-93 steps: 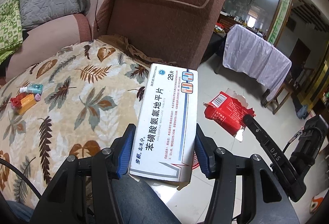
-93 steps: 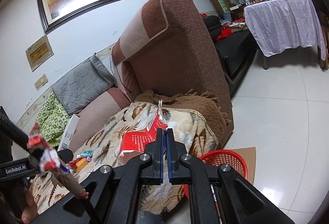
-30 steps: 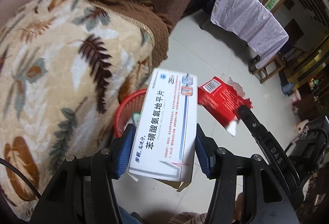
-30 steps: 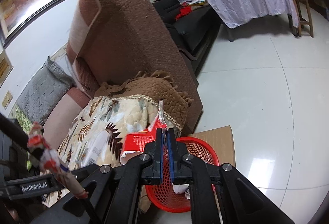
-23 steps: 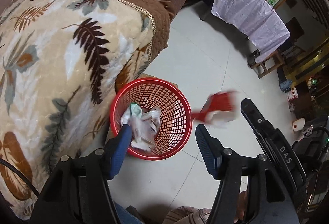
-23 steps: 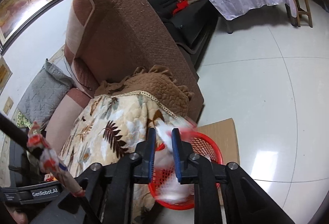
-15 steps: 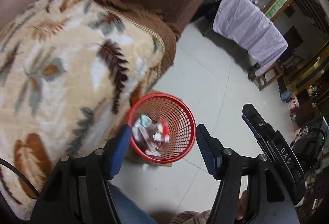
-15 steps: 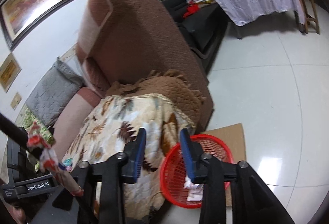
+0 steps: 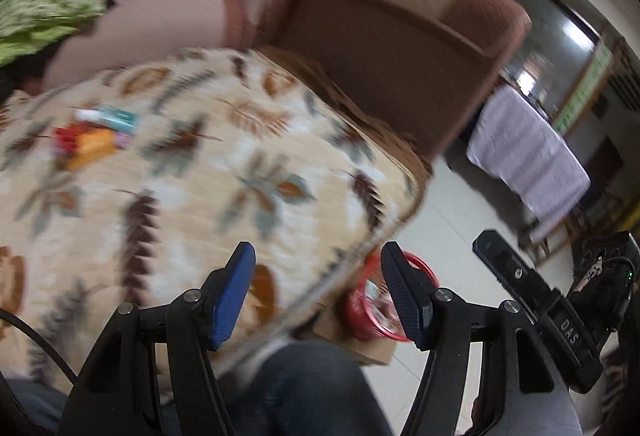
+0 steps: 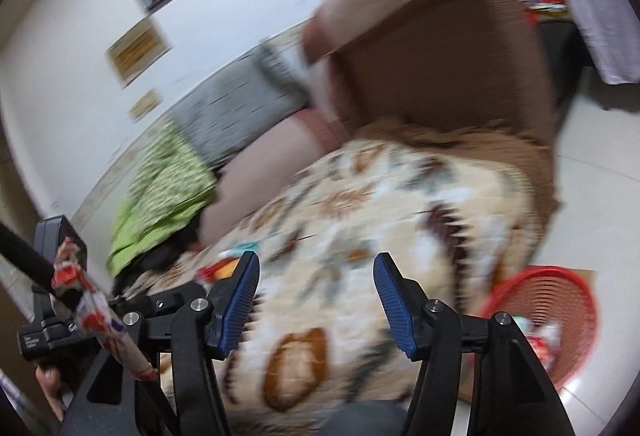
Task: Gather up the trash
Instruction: 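Move both tools back over the remaining trash on the bedspread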
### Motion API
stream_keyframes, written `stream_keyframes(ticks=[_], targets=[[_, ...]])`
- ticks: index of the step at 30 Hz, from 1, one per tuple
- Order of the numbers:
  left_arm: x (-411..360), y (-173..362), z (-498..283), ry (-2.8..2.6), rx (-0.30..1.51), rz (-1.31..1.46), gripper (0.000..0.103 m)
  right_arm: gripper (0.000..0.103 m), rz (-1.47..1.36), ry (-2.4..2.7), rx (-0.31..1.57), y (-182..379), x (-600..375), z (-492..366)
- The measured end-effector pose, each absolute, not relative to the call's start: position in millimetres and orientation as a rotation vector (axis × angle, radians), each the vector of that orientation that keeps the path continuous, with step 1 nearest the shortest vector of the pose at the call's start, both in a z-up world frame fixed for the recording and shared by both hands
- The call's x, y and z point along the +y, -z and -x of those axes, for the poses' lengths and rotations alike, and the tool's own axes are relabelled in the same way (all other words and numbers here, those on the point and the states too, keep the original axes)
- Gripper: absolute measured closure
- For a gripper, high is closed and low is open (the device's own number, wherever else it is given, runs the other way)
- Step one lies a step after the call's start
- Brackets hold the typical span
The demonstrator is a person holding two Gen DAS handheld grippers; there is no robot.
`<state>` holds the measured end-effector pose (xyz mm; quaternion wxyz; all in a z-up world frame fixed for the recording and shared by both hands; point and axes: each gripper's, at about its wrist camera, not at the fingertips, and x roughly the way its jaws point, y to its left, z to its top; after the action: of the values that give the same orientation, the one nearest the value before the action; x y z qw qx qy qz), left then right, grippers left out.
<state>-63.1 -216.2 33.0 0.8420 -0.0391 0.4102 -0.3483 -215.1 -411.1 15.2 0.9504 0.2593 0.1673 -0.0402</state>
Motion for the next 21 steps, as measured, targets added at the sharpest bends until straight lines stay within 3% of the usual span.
stream_keyframes(ticks=[9, 14, 21], targets=[[-106, -46, -12, 0.535, 0.854, 0.223, 0.039, 0.039, -0.507, -0.178, 0.458, -12, -331, 105], [-53, -36, -74, 0.336, 0.934, 0.361, 0.039, 0.038, -0.535, -0.232, 0.515, -1, -310, 36], [-37, -23, -180, 0.266, 1.021, 0.458, 0.039, 0.038, -0.577, -0.275, 0.614, 22, -295, -73]])
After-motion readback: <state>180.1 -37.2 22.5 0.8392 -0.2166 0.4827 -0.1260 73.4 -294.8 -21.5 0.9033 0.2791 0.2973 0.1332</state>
